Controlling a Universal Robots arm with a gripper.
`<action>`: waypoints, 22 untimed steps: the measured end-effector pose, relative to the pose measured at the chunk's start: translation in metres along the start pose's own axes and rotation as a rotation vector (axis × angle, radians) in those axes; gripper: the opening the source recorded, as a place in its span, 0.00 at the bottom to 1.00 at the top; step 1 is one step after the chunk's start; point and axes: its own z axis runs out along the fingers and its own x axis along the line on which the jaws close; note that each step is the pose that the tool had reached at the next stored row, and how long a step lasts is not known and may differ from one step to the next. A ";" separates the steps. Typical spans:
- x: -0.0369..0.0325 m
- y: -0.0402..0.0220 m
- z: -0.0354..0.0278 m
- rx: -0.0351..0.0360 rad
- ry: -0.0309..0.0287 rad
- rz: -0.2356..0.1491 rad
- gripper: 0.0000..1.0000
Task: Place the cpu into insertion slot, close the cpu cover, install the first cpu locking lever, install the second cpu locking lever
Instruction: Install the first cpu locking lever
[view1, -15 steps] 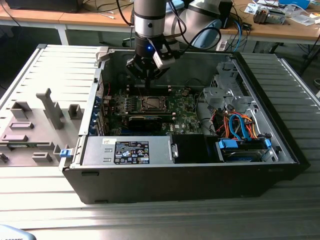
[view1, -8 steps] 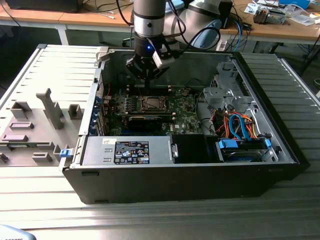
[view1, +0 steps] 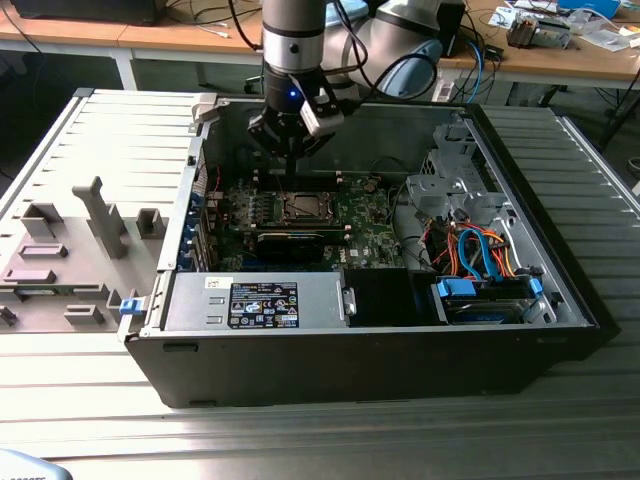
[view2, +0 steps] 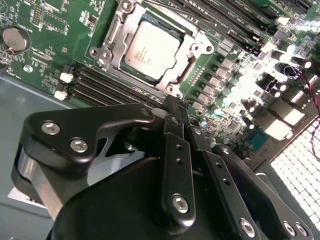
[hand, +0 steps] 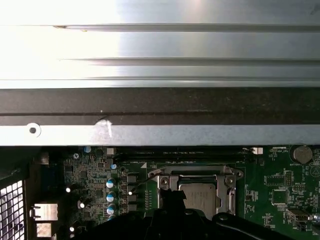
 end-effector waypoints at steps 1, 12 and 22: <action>0.0018 0.0000 0.0000 0.0001 0.0001 0.000 0.11; 0.0148 0.0000 0.0000 -0.0037 0.0000 0.000 0.11; 0.0208 -0.0001 0.0000 -0.0036 0.0001 0.000 0.11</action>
